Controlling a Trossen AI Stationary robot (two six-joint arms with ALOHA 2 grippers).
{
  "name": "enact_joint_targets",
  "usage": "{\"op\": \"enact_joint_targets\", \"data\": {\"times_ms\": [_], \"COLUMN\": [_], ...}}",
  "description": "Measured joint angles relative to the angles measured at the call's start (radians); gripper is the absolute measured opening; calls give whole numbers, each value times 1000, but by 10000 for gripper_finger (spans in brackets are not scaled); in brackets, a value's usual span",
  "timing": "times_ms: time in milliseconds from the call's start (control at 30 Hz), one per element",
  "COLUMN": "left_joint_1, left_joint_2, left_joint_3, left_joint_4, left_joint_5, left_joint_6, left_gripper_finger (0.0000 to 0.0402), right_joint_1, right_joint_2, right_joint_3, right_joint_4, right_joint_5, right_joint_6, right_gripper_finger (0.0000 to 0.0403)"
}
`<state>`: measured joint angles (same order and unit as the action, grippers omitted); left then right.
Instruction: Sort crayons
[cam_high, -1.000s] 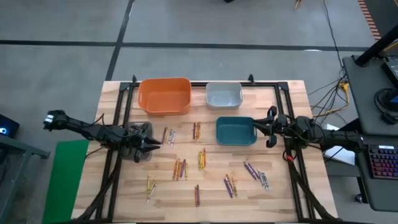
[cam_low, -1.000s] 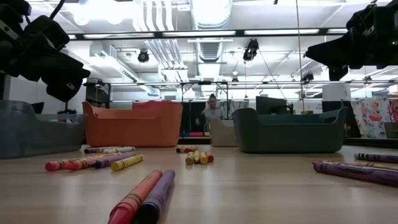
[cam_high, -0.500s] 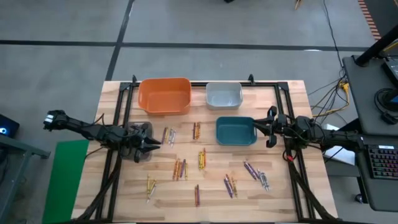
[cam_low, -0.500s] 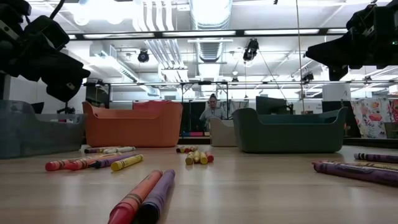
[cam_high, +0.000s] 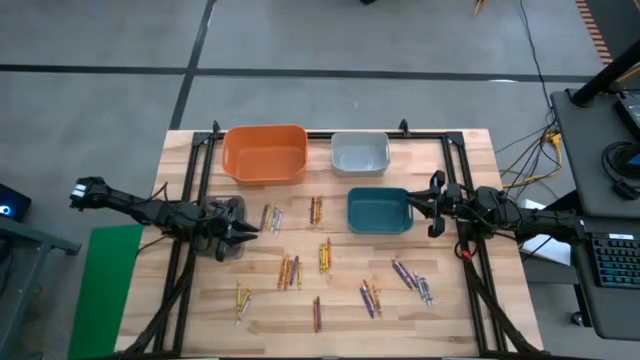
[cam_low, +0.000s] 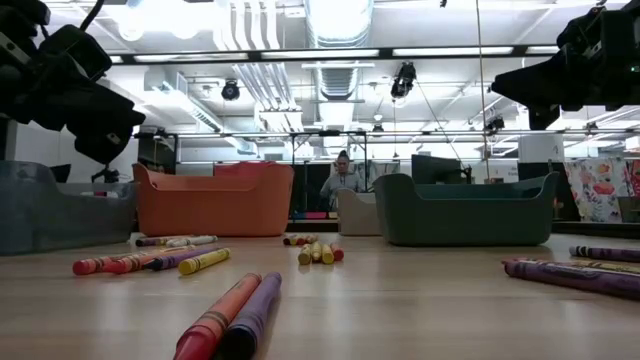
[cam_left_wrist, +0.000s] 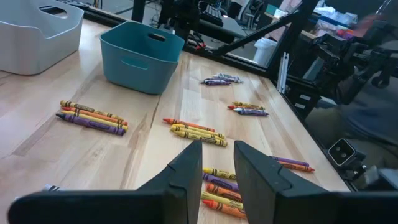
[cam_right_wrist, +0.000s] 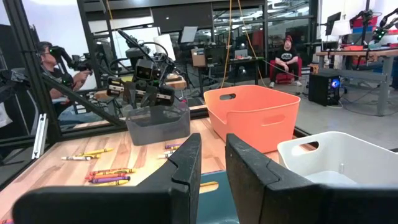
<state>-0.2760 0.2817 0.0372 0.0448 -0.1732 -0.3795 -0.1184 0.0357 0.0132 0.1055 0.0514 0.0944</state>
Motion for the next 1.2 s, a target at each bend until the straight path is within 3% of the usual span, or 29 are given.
{"op": "enact_joint_targets", "data": {"times_ms": [567, 733, 833, 1033, 1200], "left_joint_1": [0, 1, 1, 2, 1], "left_joint_2": [0, 0, 2, 27, 65], "left_joint_3": [0, 0, 0, 0, 0], "left_joint_4": [0, 24, 84, 286, 459], "left_joint_5": [0, -2, -1, -126, -126], "left_joint_6": [3, 296, 394, 314, 303], "left_gripper_finger": [75, 75, 75, 75, 75], "right_joint_1": [0, 0, 0, 0, 0], "right_joint_2": [0, 0, 0, 0, 0], "right_joint_3": [0, 0, 0, 0, 0], "right_joint_4": [0, 0, 0, 0, 5], "right_joint_5": [0, 0, 0, 0, 0], "right_joint_6": [0, 0, 0, 0, 0], "right_gripper_finger": [63, 63, 63, 63, 63]}}
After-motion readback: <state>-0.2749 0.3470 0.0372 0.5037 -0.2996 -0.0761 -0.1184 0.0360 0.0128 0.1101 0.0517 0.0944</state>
